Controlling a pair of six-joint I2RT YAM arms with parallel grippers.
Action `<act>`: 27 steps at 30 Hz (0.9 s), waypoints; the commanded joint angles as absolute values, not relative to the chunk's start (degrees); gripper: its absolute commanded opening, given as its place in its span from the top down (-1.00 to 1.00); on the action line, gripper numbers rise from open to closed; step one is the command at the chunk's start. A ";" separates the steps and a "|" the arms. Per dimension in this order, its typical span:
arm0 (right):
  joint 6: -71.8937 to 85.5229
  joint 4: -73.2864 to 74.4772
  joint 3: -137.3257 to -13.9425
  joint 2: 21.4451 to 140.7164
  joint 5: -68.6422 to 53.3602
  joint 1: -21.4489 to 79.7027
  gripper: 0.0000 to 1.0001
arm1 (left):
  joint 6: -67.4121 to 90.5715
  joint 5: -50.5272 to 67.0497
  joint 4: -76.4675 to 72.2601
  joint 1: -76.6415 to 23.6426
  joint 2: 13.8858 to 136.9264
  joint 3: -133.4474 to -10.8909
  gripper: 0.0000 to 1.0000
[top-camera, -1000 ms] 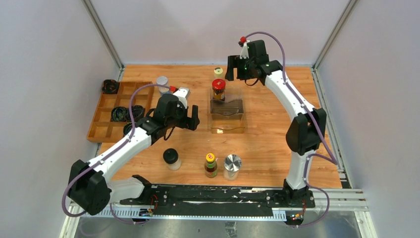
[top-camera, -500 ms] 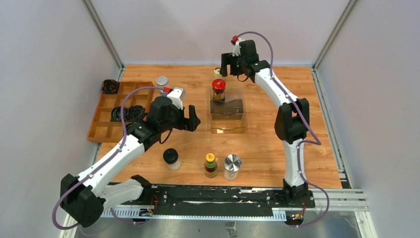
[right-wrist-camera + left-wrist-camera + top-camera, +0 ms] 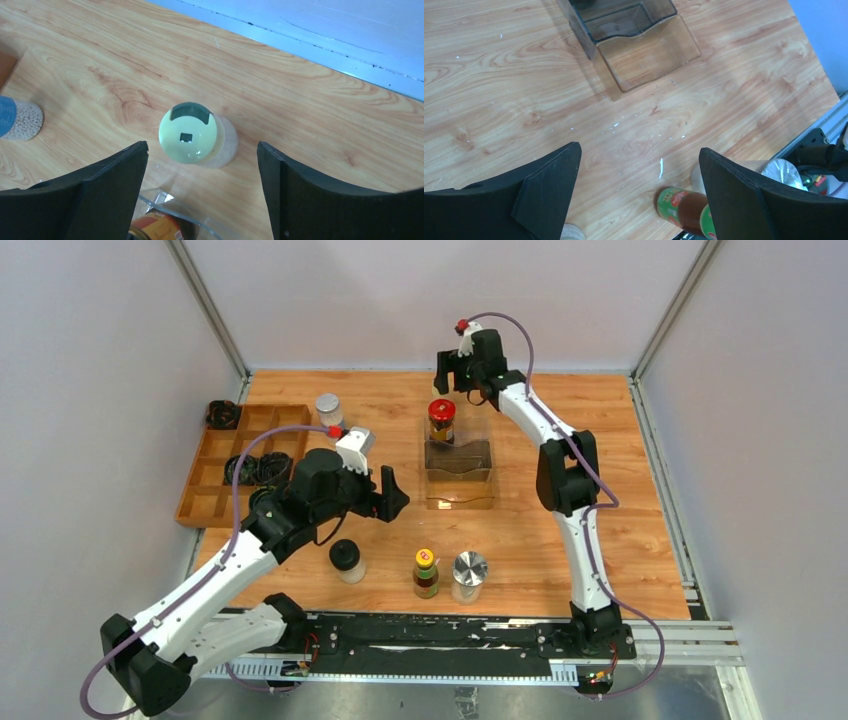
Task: Organize the condiment bottles
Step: Pick up the bottle from the corner of the board.
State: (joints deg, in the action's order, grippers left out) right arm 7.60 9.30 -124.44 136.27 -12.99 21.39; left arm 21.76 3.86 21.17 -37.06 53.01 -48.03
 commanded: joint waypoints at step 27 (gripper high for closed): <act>4.09 9.21 -138.48 148.13 -14.07 22.72 -0.64 | 22.32 6.59 22.52 -38.67 52.32 -47.64 -0.88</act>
State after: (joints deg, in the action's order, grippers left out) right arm 5.41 8.23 -135.76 146.63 -15.22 21.93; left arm 22.94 5.48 22.94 -38.09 52.34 -46.96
